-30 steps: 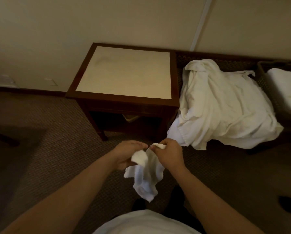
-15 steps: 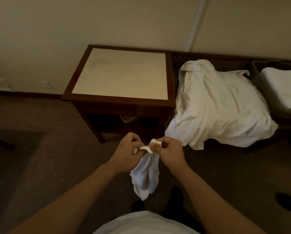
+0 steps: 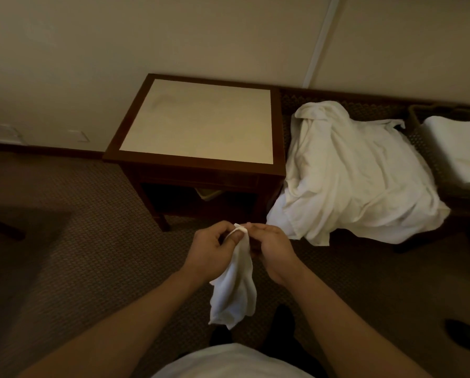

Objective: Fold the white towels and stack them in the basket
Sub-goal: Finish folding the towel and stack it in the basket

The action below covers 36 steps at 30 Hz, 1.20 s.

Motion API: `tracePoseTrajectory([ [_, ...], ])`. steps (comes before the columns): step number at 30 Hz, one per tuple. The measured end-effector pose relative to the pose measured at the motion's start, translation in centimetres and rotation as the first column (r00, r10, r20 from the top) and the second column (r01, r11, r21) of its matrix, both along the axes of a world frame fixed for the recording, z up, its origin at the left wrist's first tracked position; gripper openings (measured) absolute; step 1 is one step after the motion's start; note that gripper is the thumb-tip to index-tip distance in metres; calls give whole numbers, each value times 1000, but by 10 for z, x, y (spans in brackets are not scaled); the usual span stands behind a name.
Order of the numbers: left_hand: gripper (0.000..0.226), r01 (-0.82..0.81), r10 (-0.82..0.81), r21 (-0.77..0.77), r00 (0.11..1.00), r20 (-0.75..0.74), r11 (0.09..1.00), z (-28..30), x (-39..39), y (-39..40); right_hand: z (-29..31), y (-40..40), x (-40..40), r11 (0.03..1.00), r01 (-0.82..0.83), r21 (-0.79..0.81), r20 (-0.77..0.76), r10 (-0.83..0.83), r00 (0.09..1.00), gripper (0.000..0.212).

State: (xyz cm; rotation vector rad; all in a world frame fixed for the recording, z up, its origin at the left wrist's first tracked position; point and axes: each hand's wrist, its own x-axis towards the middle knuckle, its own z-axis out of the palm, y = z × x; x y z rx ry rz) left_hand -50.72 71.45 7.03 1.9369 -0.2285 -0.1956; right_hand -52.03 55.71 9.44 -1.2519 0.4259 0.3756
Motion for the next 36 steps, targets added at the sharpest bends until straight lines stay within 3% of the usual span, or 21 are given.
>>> tracePoseTrajectory([
  [4, 12, -73, 72, -24, 997, -8, 997, 0, -3, 0, -2, 1, -6, 999, -25, 27, 54, 23, 998, 33],
  [7, 9, -67, 66, -26, 997, -36, 997, 1, -2, 1, -4, -2, -10, 980, -79, -184, 192, 115, 975, 20],
  [11, 4, 27, -33, -90, 997, -68, 996, 3, 6, 5, 6, -11, -4, 914, -83, -397, 267, 202, 942, 18],
  [14, 6, 146, -145, 20, 988, -60, 989, -1, 16, 10, 24, -25, 4, 825, -147, -545, 265, 336, 904, 19],
  [16, 9, 209, -207, 64, 978, -36, 976, -7, 21, 11, 36, -33, 8, 772, -162, -614, 260, 392, 883, 20],
  [21, 19, 254, -253, 12, 957, 142, 967, -7, 21, 1, 75, -42, 14, 666, -140, -732, 286, 488, 824, 19],
  [28, 20, 88, -79, -33, 974, 214, 996, -15, 17, -18, 117, -39, 9, 592, 22, -806, 419, 543, 727, 16],
  [36, 19, 73, -71, 74, 997, -29, 995, -60, 27, -10, 138, -41, 1, 647, 57, -760, 503, 530, 683, 15],
])
